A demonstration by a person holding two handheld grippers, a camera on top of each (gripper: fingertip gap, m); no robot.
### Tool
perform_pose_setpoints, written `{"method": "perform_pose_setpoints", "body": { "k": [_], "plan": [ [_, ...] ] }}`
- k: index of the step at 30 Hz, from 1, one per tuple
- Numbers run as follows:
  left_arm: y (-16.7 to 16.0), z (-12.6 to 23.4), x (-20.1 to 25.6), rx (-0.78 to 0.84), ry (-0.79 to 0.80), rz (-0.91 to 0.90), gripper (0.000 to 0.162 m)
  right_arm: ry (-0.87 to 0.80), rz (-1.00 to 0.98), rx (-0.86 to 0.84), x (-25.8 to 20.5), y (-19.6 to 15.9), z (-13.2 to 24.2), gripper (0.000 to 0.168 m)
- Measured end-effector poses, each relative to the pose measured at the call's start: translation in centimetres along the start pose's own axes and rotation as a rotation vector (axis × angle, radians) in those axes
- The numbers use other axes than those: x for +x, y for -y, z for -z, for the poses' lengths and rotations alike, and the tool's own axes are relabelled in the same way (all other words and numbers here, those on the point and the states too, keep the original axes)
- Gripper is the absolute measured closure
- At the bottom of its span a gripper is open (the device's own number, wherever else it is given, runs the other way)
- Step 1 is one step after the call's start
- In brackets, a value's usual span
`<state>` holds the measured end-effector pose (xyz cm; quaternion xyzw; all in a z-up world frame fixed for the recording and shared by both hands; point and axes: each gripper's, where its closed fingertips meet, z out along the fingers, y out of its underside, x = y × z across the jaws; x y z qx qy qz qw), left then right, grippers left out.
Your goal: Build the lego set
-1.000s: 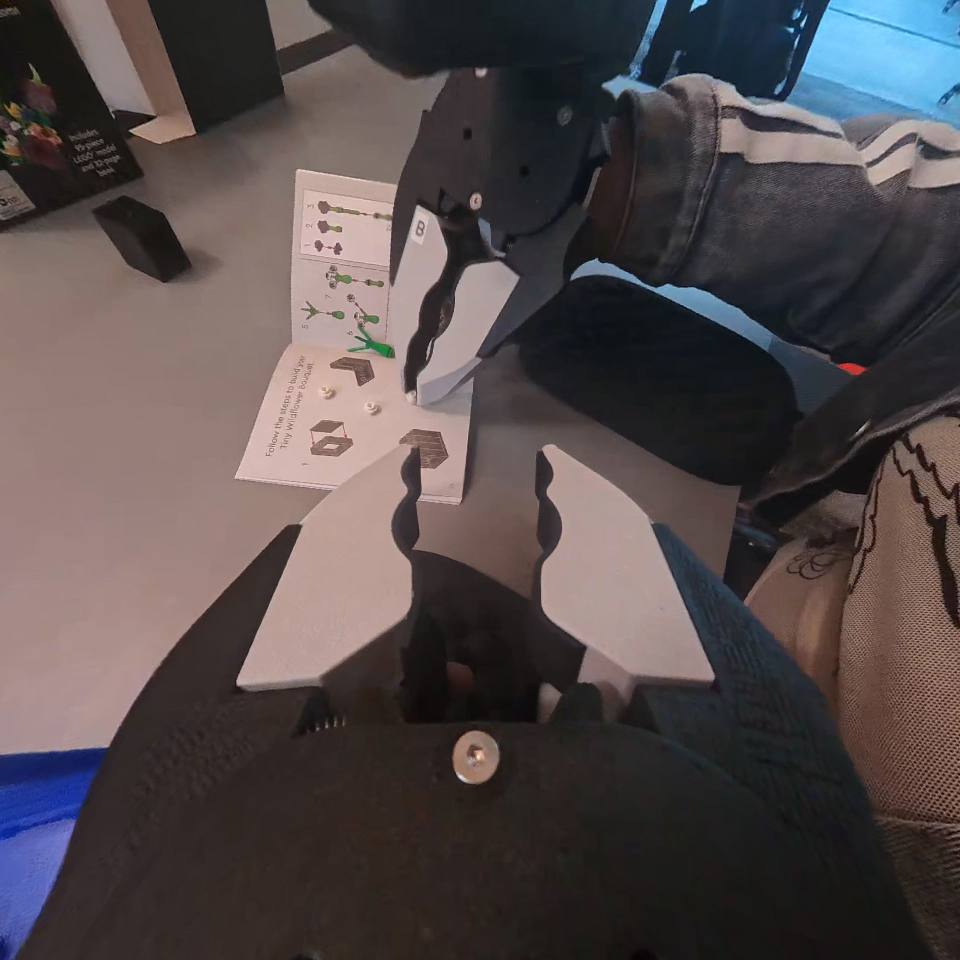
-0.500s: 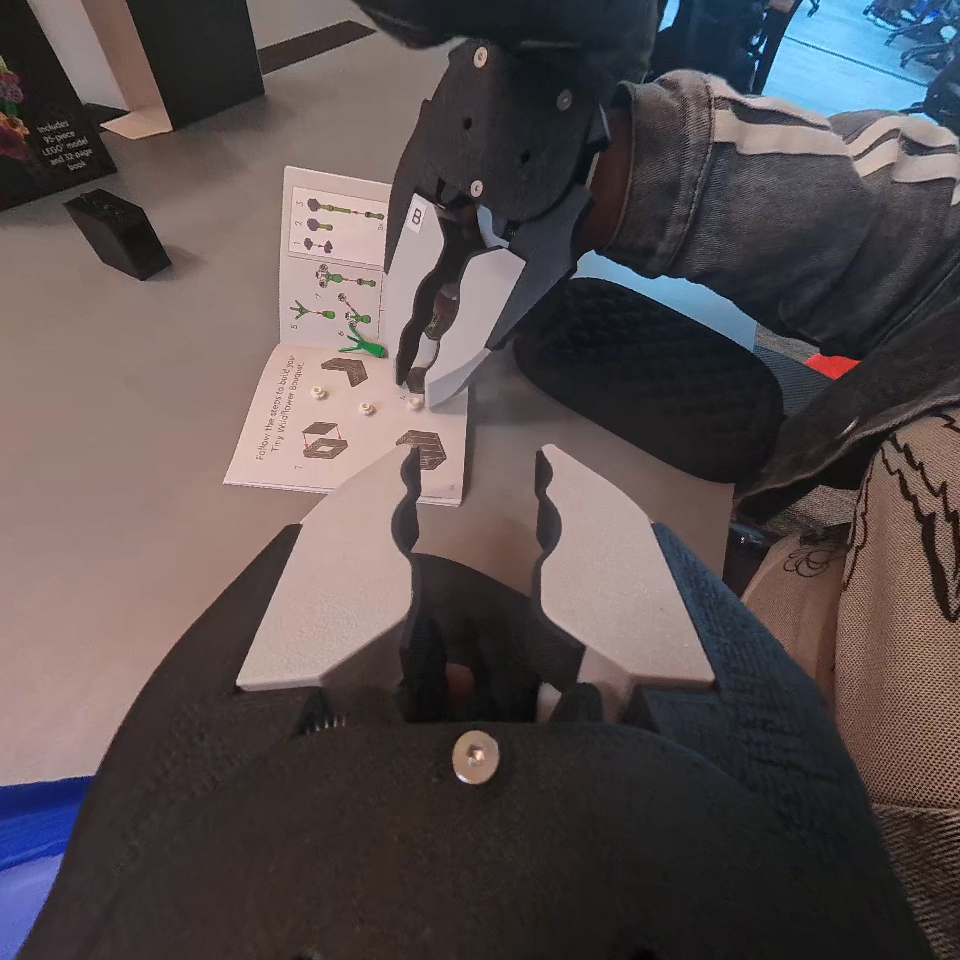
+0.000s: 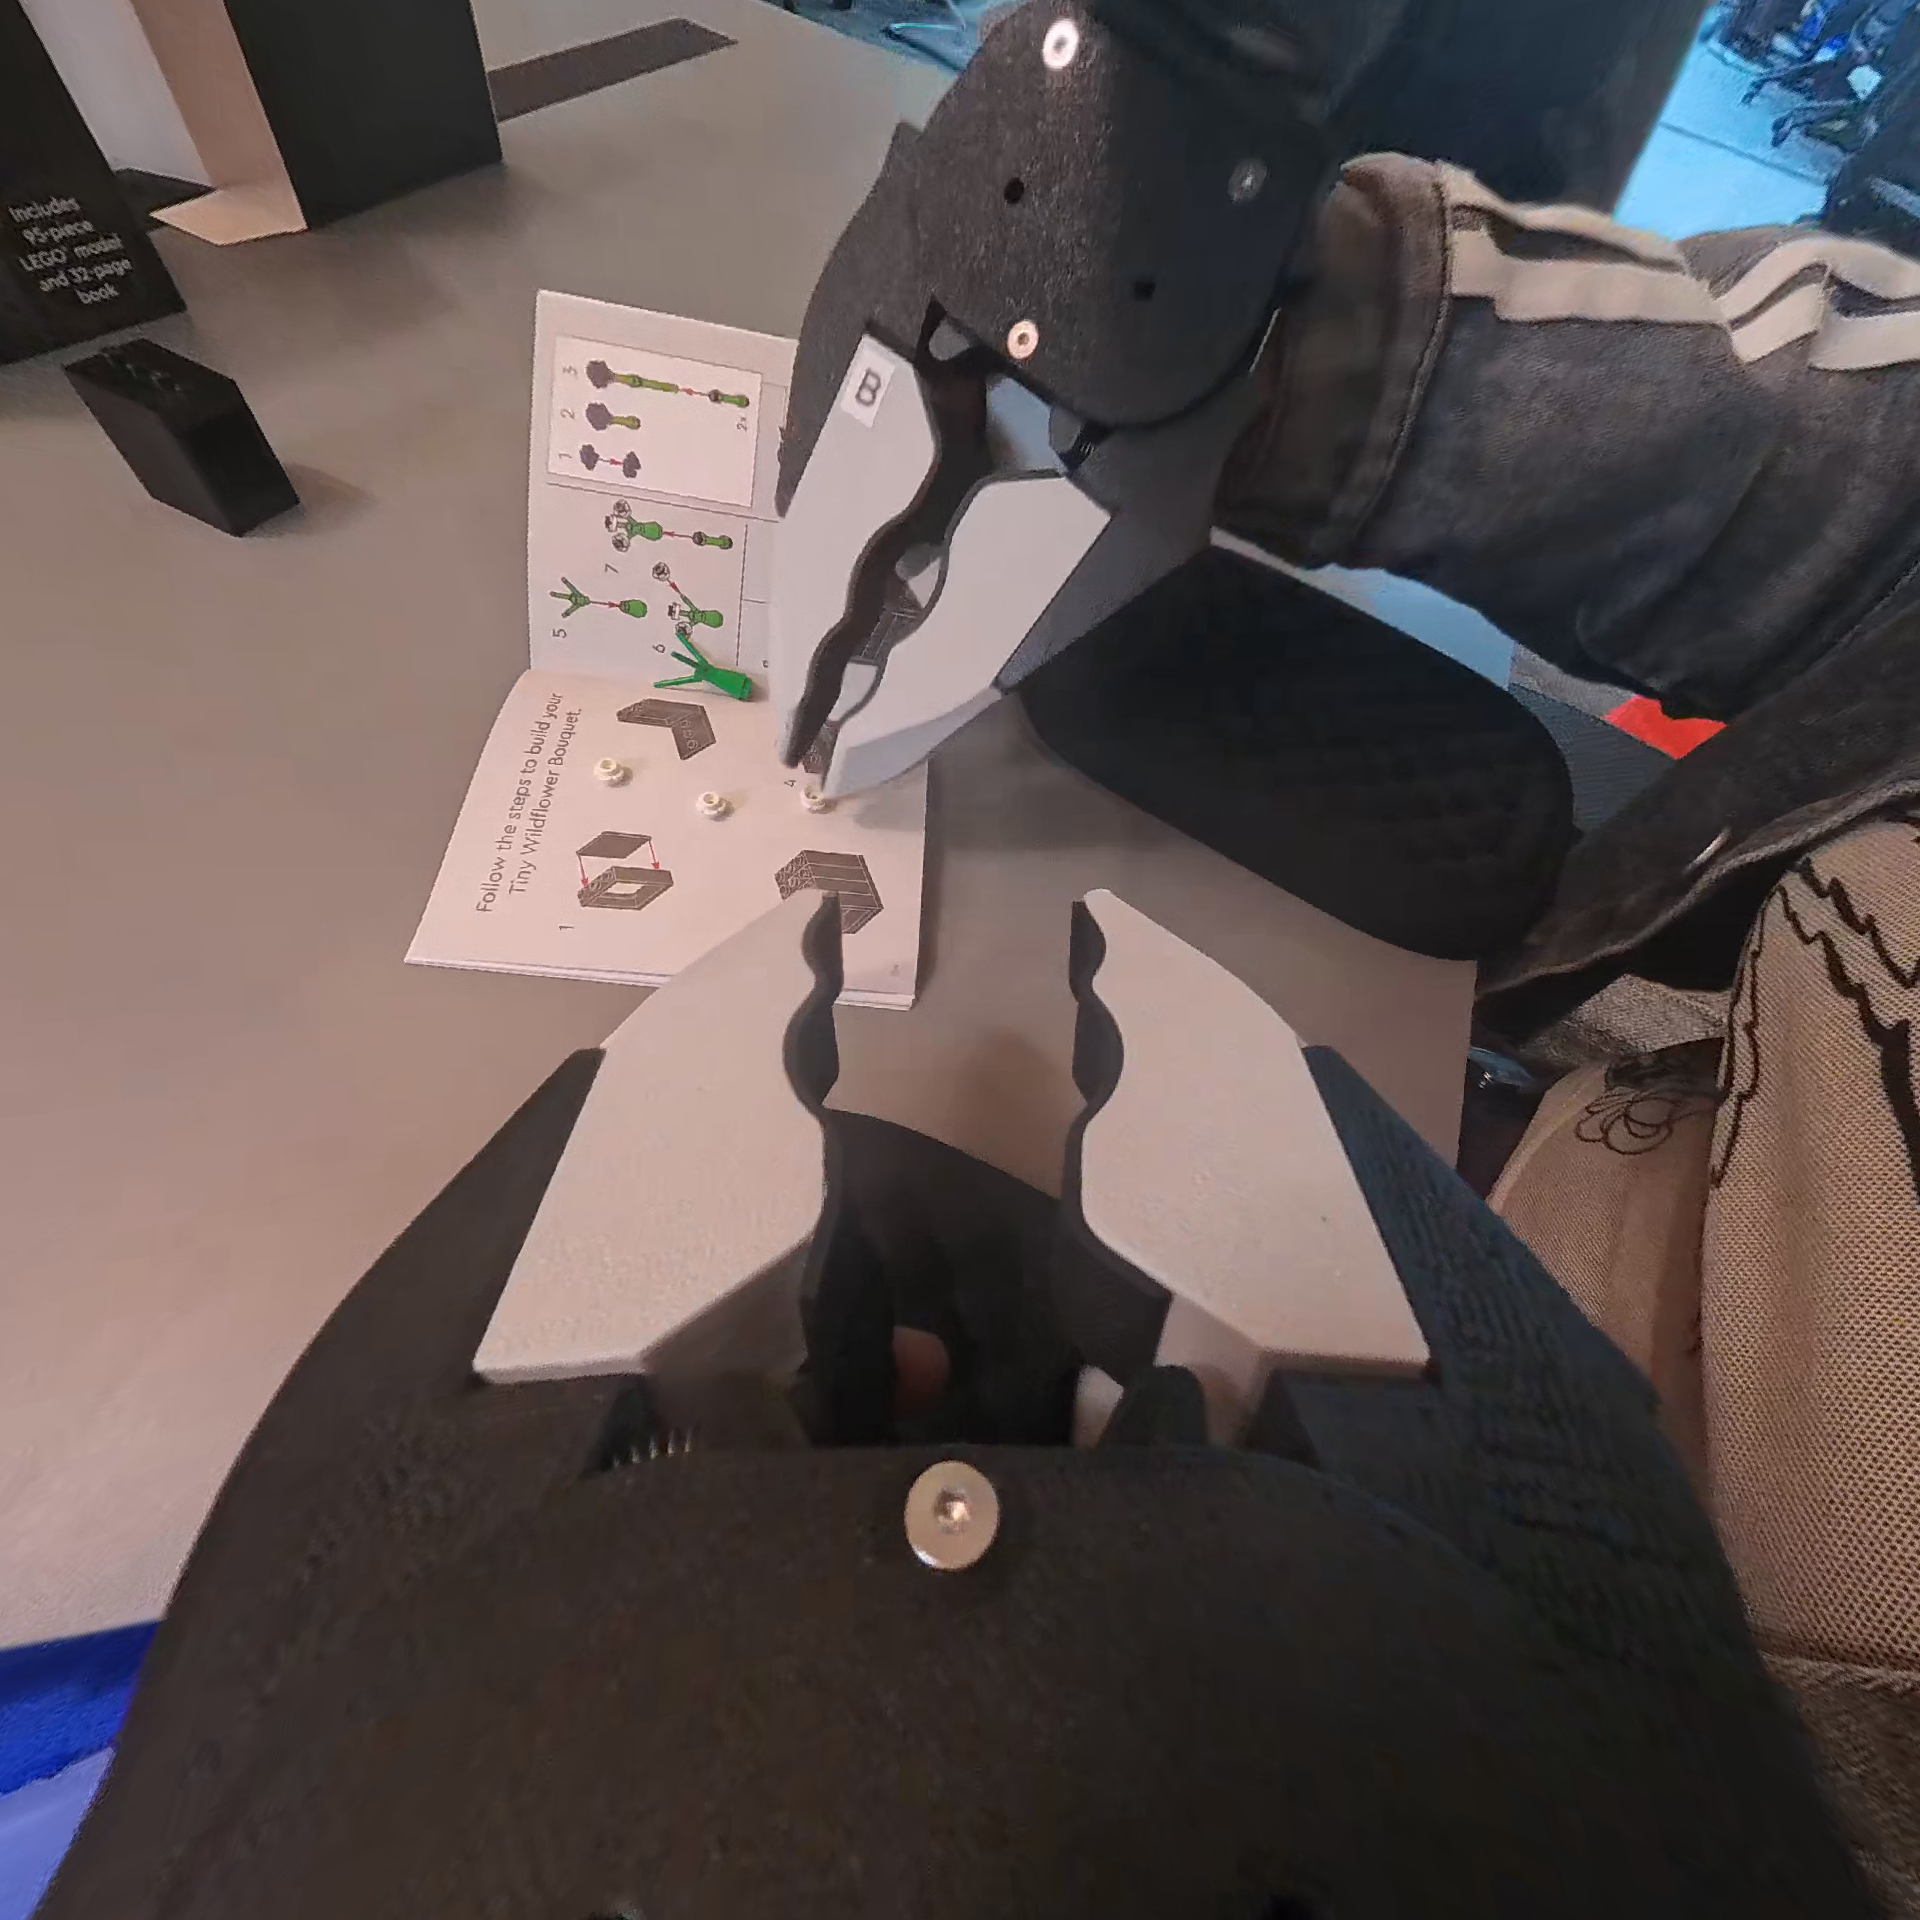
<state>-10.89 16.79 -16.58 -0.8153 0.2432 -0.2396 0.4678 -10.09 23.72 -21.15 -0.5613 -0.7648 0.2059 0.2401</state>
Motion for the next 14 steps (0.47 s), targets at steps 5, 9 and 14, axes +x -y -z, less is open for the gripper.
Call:
{"method": "perform_pose_setpoints", "body": {
  "k": [5,9,14],
  "plan": [
    [0.2,-0.2,-0.1,0.022,0.01,-0.045,0.12,0.014,-0.052,-0.016,0.0,-0.9,-0.9,0.163],
    [1.8,0.1,-0.9,0.139,0.078,-0.101,0.124,0.092,-0.207,0.14,-0.3,0.7,0.1,0.164],
    [6.7,2.0,-0.6,0.423,0.157,-0.294,0.138,0.617,-0.811,0.786,-1.1,8.2,7.7,0.163]
  ]
}}
